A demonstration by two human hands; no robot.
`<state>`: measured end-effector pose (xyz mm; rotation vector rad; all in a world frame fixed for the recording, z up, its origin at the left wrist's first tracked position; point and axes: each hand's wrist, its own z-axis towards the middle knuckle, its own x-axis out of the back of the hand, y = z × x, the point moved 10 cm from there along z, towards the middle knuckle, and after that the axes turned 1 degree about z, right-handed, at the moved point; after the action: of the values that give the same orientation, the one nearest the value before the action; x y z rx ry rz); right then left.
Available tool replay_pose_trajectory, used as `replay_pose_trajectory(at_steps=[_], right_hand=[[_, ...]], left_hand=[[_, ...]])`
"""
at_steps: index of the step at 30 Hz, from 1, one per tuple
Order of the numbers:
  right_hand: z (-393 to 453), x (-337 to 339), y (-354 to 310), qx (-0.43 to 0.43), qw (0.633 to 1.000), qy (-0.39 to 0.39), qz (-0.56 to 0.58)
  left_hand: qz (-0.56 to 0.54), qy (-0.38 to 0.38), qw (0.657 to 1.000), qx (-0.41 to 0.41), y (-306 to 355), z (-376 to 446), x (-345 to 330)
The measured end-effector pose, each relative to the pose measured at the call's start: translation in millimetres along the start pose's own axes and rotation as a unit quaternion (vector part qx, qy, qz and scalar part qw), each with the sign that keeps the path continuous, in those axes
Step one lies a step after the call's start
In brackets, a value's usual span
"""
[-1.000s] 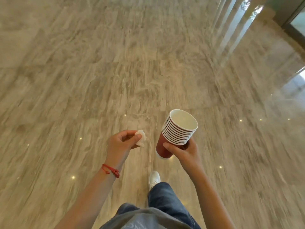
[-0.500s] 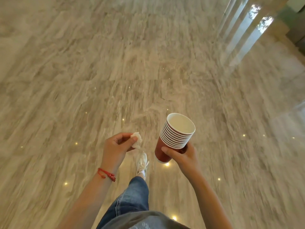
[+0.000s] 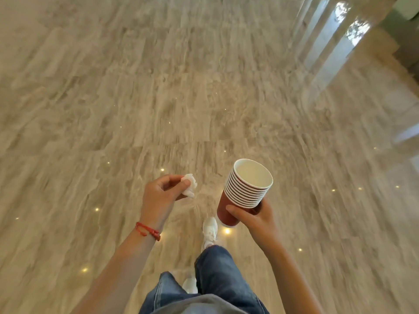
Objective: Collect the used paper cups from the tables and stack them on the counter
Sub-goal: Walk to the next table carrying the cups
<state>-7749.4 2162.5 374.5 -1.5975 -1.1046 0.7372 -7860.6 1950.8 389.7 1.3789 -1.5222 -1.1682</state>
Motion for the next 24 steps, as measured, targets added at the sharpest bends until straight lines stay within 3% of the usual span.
replay_pose_trajectory(at_steps=[14, 24], right_hand=[[380, 20, -141, 0.027, 0.999, -0.004, -0.027], [636, -9, -193, 0.023, 1.000, -0.009, -0.011]], left_hand=[[-0.009, 0.044, 0.999, 0.004, 101, 345, -106], [-0.014, 0.041, 0.999, 0.012, 148, 600, -158]])
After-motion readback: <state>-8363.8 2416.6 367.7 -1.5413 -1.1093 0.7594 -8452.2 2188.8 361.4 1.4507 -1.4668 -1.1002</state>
